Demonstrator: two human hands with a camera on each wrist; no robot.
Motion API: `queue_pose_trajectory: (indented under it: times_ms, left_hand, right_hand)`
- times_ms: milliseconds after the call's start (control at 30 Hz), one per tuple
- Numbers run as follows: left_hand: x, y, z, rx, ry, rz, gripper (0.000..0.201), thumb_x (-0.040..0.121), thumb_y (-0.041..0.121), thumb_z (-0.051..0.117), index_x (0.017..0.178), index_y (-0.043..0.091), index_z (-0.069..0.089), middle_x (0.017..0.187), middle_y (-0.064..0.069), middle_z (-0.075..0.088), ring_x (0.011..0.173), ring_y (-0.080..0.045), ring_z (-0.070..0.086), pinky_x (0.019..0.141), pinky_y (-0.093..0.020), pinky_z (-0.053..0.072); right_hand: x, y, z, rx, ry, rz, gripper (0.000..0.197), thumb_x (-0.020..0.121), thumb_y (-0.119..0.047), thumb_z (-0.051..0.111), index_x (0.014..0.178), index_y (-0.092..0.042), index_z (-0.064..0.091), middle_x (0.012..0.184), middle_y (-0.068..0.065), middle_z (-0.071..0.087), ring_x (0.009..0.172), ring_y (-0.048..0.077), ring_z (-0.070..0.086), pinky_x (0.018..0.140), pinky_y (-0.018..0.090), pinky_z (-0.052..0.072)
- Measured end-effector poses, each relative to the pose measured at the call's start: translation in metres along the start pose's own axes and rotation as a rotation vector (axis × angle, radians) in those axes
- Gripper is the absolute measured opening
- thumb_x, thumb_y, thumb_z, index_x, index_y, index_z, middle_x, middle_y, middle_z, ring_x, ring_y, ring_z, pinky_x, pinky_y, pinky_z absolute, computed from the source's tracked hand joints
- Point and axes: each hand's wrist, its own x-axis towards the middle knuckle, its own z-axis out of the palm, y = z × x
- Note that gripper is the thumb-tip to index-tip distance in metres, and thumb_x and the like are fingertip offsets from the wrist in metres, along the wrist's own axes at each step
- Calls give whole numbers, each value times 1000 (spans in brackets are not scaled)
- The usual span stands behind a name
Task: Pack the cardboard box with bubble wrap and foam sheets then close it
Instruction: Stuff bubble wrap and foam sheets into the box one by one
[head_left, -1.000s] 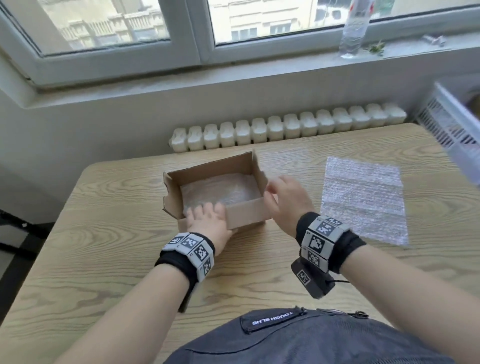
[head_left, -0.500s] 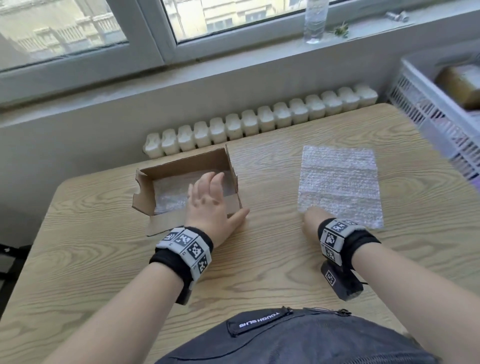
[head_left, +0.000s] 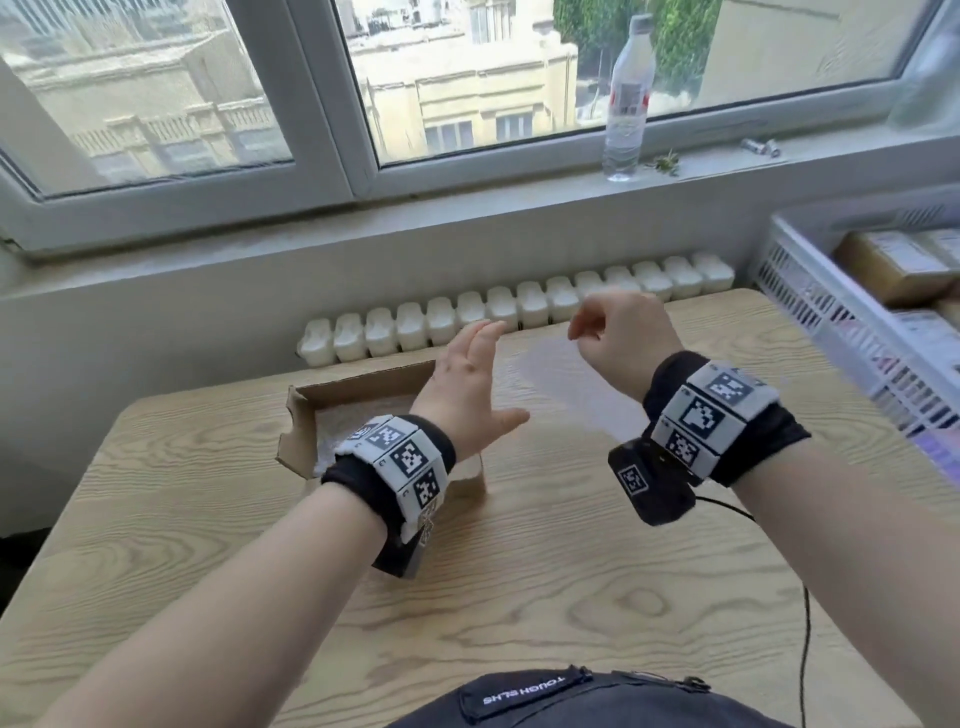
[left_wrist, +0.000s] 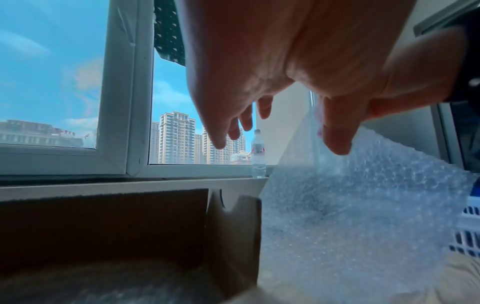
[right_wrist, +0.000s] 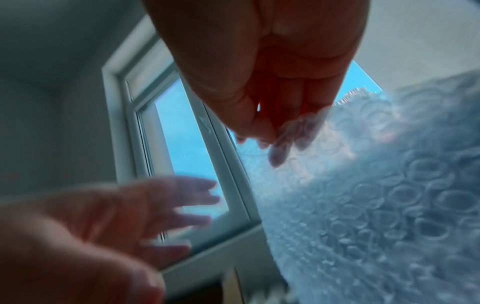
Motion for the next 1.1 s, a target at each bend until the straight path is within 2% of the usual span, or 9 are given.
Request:
queue_pose_trajectory:
  times_ms: [133,267,400,533,667,833,900,1000,1100]
  left_hand:
    - [14,7,-22,-116,6,21,89,74,34,76,146,23,26,145,0,40,134,-15,35,112,-33,30]
    - [22,15,-38,-264,153,25,31,81,26,71,110,22,62,94,5,64,92,-12,60,84,-28,45]
    - [25,17,-53,-557,271,-8,3,88,15,63,85,16,63,73,7,63,60,5,61,72,-24,51]
    - [23,16,-75,-820,296,-104,6,94,14,53,89,14,57,87,-4,63,66,-10,65,78,-37,57]
    - [16,10,-97,-878,324,-93,7,95,17,52,91,18,56,83,1,57,66,-9,56,60,-23,54]
    - [1,7,-116,-766,255,76,6,95,14,50,95,17,54,80,7,56,69,-4,53,68,-16,44]
    - [-4,6,-121,-704,271,96,9,96,15,47,100,17,55,80,10,54,66,-2,48,63,-12,39]
    - [-14,4,-126,-594,279,91,22,98,25,44,110,13,58,84,3,58,70,-14,52,65,-18,44]
    - [-19,-3,-126,-599,177,9,47,95,46,39,114,7,58,92,-15,65,80,-29,62,79,-39,51]
  right_hand:
    - [11,-35,-44,118,12,-131,21,78,4,56,71,-15,59,70,-3,59,74,15,58,71,22,48]
    - [17,-55,-71,151,46,-211,20,80,5,57,77,-14,56,69,-11,54,69,11,55,64,9,45]
    - [17,-69,-77,184,137,-222,16,82,2,57,83,-14,53,72,-12,55,74,13,58,68,12,48]
    - [8,-84,-69,206,-50,-256,14,84,-1,57,87,-14,55,84,1,64,80,17,63,77,24,53]
    - [12,-88,-60,109,-15,-157,21,88,-1,51,102,-12,60,106,4,65,95,16,61,87,28,51]
    - [21,-96,-55,-85,-208,-165,78,79,-17,72,145,-21,31,138,-2,49,129,16,41,109,30,32]
    - [22,-101,-50,-17,-252,-122,66,75,-16,75,134,-20,46,111,-2,59,105,14,52,90,25,38]
    - [26,-103,-43,46,-155,-122,13,78,-16,72,74,-16,60,67,-5,52,63,9,48,63,21,35]
    - [27,-102,-42,66,-75,-122,27,84,-19,65,65,-20,46,62,-10,43,59,6,41,52,19,29]
